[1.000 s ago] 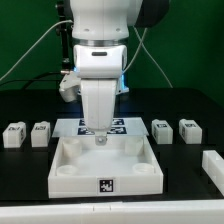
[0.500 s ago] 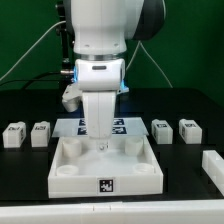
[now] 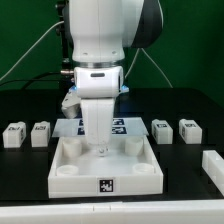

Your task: Assemble one leg

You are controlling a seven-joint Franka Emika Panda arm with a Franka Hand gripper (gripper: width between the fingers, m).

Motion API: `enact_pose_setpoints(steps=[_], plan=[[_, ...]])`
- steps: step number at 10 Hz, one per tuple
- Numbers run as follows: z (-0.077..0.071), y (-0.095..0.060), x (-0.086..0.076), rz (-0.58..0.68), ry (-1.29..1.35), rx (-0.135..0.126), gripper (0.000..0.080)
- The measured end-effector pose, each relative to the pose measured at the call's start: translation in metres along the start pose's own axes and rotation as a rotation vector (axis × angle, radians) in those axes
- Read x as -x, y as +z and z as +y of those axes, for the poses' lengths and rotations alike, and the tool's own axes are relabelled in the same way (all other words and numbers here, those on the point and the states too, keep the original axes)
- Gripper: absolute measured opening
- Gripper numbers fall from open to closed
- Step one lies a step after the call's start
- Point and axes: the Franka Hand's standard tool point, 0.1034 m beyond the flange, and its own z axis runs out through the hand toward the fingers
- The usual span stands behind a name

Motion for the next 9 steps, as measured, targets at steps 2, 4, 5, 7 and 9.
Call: enact_pose_setpoints(steps=[2,4,5,7,9], plan=[[-0.0002,0.0002,0.0001,0.000,0.000,-0.001,0.0077],[0.0014,-0.0008,0.0002,0.000,0.001,0.007,0.0055],[0.0014,-0.0008,0.0002,0.000,0.001,0.007,0.0055],[0.0014,-0.0008,0.0002,0.000,0.001,0.007,0.0055],[0.0015,-0.0008,0.0002,0.000,0.001,0.007,0.0055]])
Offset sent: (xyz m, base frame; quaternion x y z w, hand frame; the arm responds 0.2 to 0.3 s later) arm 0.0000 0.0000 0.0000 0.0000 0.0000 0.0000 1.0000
